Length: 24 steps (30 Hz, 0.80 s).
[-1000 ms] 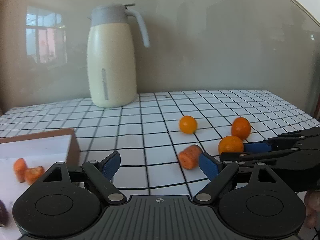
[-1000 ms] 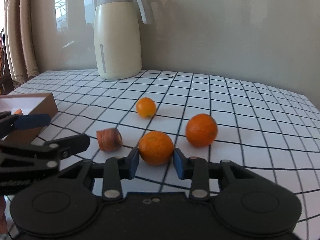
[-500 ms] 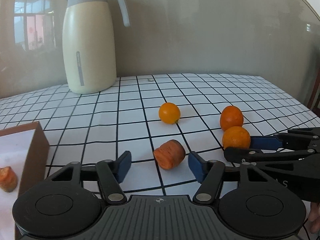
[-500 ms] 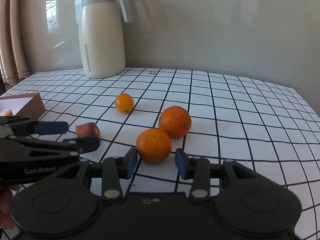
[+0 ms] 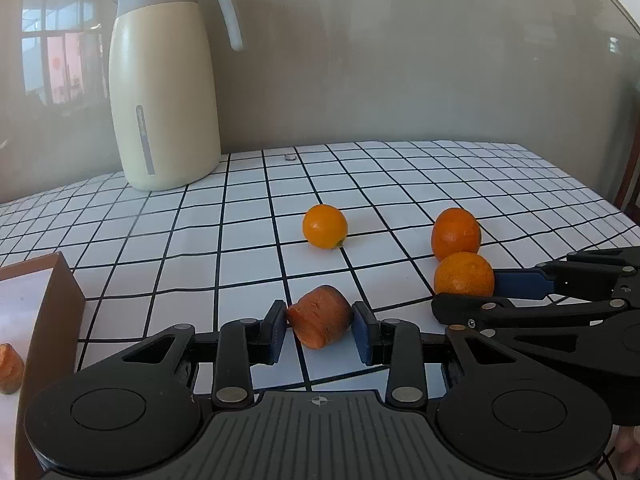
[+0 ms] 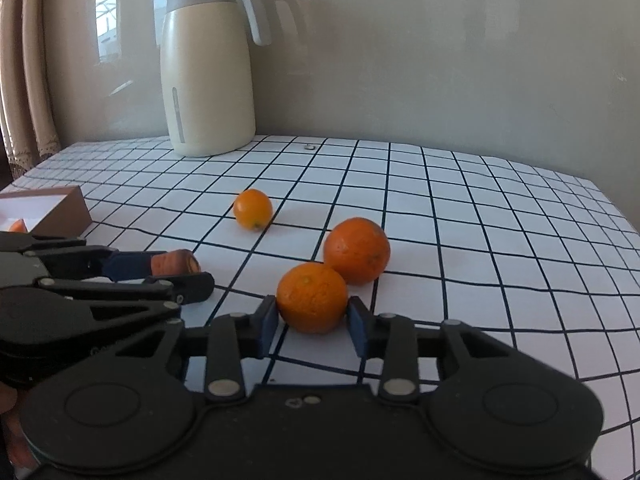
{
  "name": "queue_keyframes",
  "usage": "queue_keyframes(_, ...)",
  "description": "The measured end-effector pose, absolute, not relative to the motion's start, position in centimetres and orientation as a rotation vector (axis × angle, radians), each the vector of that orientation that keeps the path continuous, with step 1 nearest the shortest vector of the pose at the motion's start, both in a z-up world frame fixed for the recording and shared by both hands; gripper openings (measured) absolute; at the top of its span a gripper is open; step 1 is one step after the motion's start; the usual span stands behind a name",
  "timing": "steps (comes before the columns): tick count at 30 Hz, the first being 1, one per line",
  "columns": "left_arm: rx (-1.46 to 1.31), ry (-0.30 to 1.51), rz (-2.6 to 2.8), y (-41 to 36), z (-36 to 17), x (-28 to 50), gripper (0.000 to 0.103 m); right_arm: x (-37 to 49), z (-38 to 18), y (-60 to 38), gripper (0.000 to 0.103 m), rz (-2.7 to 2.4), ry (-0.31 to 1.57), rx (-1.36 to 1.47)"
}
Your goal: Organize fruits
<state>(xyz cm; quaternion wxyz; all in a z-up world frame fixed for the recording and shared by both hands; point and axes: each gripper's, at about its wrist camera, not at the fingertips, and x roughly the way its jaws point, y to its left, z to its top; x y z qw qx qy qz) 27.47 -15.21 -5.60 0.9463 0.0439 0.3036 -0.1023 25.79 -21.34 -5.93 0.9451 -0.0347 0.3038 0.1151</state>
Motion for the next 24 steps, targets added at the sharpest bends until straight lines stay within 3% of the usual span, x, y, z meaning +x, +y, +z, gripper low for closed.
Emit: queue_keyframes(24,0.129,0.468,-0.205,-12.8,-1.9,17.4,0.035,18.3,-3.4,-22.2,0.029,0.203,0.533,-0.104)
